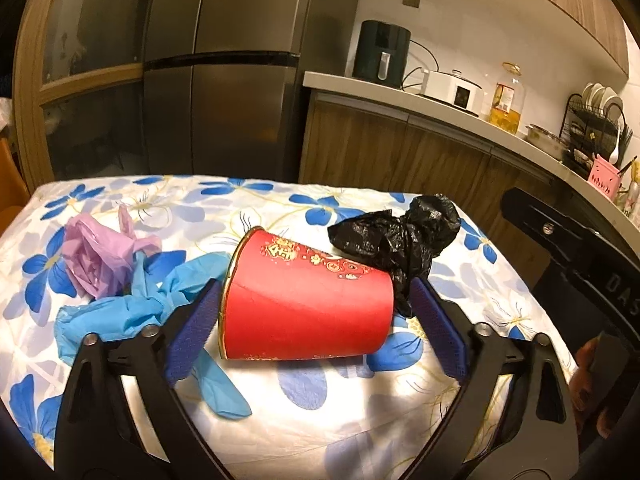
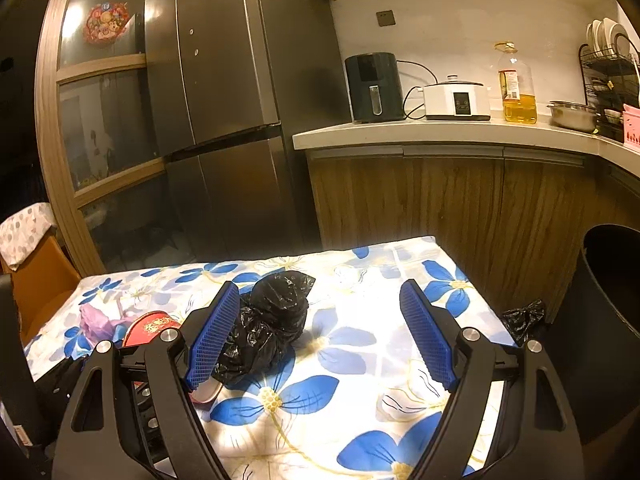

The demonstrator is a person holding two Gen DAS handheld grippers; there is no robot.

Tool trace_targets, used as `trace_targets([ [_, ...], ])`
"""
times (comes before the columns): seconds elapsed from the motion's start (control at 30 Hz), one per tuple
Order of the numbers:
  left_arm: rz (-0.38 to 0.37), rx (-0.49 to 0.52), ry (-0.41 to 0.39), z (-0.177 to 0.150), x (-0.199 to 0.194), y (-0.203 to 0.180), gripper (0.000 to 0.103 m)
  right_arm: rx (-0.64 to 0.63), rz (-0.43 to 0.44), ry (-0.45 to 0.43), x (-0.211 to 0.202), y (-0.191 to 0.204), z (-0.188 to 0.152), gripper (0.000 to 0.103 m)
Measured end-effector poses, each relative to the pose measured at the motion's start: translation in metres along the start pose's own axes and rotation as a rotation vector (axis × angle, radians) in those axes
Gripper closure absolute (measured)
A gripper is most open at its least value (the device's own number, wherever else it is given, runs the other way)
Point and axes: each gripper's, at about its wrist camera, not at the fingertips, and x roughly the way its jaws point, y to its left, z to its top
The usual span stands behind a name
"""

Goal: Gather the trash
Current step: 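Grasp the red paper cup with the left gripper while the right gripper grasps the black bag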

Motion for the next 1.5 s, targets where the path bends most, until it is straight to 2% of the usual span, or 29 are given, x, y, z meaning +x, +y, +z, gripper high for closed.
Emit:
trace_targets([
  [0.03,-0.002,-0.01,0.008,0.0,0.001,0.002,0.019,-0.003,0.001,0.004,0.002,0.001,-0.001,0.023],
  [0.13,-0.014,-0.03,0.018,-0.002,0.003,0.006,0.02,-0.007,0.007,0.021,0.011,0.004,-0.002,0.023],
  [0.23,-0.018,-0.029,0.032,-0.003,0.005,0.007,0.038,-0.009,0.011,0.036,0.019,0.005,-0.003,0.023],
  [0.47,-0.032,-0.056,0.046,-0.006,0.004,0.013,0.04,0.012,0.048,0.081,0.038,0.009,-0.003,0.023],
  [0.53,-0.037,-0.06,0.049,-0.007,0.004,0.014,0.04,0.021,0.057,0.094,0.045,0.01,-0.002,0.026],
  [0.63,-0.042,-0.069,0.049,-0.008,0.003,0.016,0.042,0.024,0.072,0.12,0.053,0.012,-0.003,0.037],
  [0.8,-0.068,-0.097,0.049,-0.01,-0.001,0.021,0.046,-0.009,0.102,0.159,0.062,0.02,-0.006,0.067],
  [1.0,-0.116,-0.116,0.058,-0.013,-0.005,0.025,0.059,-0.016,0.124,0.172,0.063,0.021,-0.007,0.092],
  [1.17,-0.144,-0.118,0.064,-0.015,-0.006,0.026,0.076,-0.032,0.135,0.168,0.06,0.023,-0.008,0.097],
  [1.33,-0.177,-0.116,0.058,-0.016,-0.011,0.024,0.086,-0.041,0.14,0.164,0.057,0.025,-0.009,0.099],
  [1.43,-0.189,-0.112,0.057,-0.016,-0.012,0.023,0.101,-0.042,0.143,0.162,0.054,0.024,-0.01,0.1],
  [1.5,-0.186,-0.099,0.049,-0.016,-0.015,0.02,0.102,-0.044,0.144,0.158,0.051,0.024,-0.01,0.101],
])
